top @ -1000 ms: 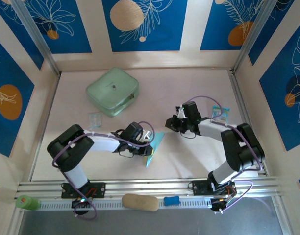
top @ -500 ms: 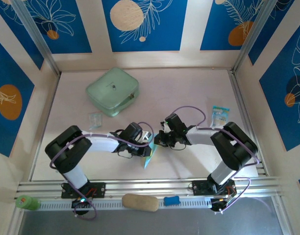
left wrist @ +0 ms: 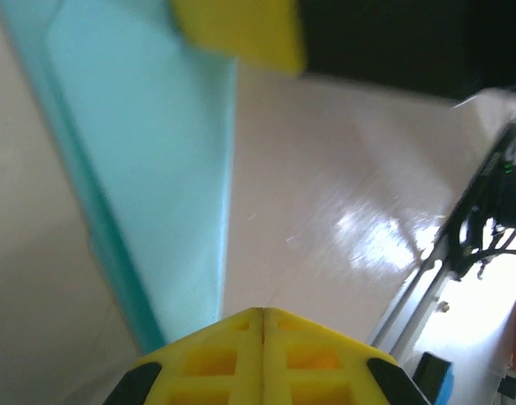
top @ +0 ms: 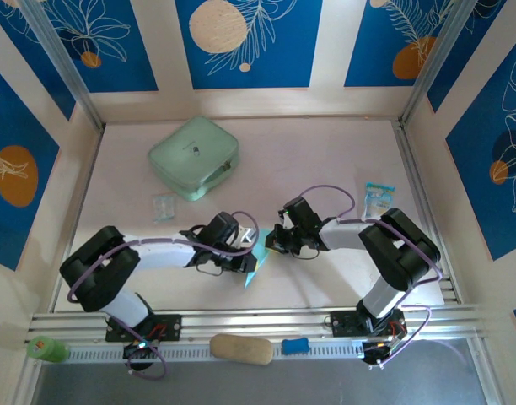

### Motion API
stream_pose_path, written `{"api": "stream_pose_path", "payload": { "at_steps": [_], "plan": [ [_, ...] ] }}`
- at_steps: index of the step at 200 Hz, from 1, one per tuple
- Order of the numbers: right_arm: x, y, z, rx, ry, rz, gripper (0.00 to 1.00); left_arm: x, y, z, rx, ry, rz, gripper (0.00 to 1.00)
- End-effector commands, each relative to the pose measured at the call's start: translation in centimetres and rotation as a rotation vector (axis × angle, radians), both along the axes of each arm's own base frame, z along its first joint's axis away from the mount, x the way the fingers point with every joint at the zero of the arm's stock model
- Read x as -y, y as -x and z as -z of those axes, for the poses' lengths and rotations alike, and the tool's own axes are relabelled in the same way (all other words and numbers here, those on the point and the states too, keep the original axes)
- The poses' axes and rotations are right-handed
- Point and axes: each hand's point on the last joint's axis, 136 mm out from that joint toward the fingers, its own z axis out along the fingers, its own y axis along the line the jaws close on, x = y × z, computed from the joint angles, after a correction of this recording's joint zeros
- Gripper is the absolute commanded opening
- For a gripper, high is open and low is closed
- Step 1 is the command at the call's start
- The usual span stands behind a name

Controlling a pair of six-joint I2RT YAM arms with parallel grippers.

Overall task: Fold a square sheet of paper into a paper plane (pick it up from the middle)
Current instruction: Fold the wing for the fifth time at the center of the table.

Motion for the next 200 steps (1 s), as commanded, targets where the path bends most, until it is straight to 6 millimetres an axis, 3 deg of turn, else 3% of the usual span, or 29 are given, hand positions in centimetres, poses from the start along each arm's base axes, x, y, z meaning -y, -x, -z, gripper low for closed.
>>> {"api": "stream_pose_path", "payload": {
  "at_steps": [1,40,61,86,118,142,200],
  "plan": [
    [1.4,0.7,0.8,-0.027,0.05,0.026,0.06,-1.8,1.2,2.8,-0.063,-0.094,-0.019,0.01],
    [-0.3,0.8,-1.9,0.036,-0.022,-0.041,0.08,-2.7,1.5,4.5,-0.088,-0.143,-0.042,0.0],
    [-1.6,1.7,-2.3,0.037,-0.049,-0.088,0.09,-2.7,1.6,4.7,-0.093,-0.15,-0.044,0.0],
    [-3.0,3.5,-1.0,0.006,-0.032,-0.136,0.08,-2.8,1.4,4.7,-0.087,-0.16,-0.044,0.0],
    [-2.8,5.1,1.8,-0.049,0.038,-0.156,0.07,-3.0,1.4,4.7,-0.085,-0.168,-0.049,0.0],
    [-1.0,4.0,2.8,-0.052,0.078,-0.1,0.07,-2.9,1.4,4.6,-0.082,-0.165,-0.049,0.0],
    [0.8,-0.6,0.7,0.023,-0.014,-0.036,0.08,-2.7,1.5,4.7,-0.092,-0.157,-0.043,0.0]
  ]
}}
